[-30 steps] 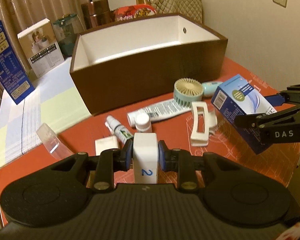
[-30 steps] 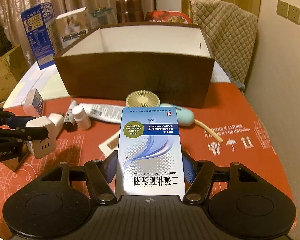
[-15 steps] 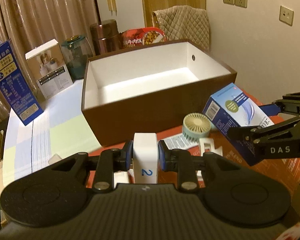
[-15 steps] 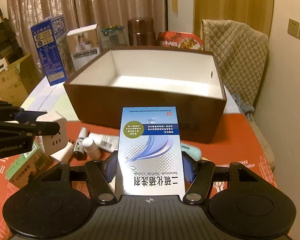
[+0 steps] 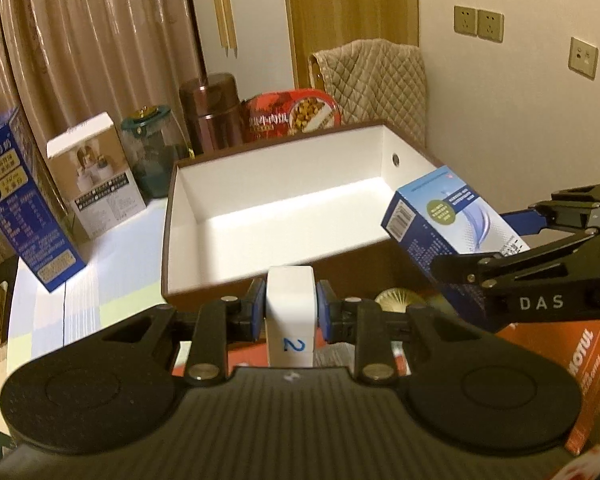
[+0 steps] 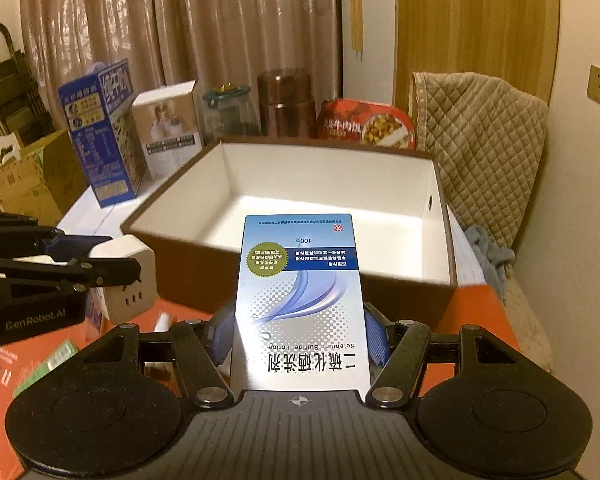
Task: Organize rigid objects
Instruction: 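Carry the plug and medicine box with both tools over the brown box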
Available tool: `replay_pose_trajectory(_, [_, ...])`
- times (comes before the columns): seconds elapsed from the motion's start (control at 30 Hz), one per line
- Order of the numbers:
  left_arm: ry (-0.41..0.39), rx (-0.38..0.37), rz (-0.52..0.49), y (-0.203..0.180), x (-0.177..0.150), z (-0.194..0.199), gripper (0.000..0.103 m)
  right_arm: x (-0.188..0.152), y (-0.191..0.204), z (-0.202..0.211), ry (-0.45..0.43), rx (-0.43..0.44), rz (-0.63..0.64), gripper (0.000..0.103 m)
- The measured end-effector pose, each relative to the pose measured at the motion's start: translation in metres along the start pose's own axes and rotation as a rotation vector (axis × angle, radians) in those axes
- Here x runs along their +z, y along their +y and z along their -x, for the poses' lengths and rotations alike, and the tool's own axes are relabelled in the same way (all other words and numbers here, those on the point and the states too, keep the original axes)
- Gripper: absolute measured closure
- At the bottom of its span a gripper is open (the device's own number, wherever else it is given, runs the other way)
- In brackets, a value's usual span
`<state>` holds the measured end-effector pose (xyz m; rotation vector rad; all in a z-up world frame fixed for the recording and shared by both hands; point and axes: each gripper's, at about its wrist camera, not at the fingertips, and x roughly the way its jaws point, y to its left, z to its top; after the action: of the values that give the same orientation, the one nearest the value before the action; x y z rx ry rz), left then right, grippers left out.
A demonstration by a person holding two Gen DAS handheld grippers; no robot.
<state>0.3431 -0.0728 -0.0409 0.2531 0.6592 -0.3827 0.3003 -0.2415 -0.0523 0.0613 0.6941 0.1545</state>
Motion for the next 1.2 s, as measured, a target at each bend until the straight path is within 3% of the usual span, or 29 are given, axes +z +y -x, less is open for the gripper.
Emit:
replay_pose_trajectory(0.6, [-0.038, 0.022, 0.027, 0.012, 0.058, -0.052, 0.08, 0.057, -0.019, -0.054, -0.008, 0.004, -0.036, 0.042])
replay_pose_trajectory(1.2, [0.05, 0.03, 0.064, 0.024, 0.073, -0.128, 0.08, 0.08, -0.055, -0.117, 0.054, -0.044, -0.151, 0.042])
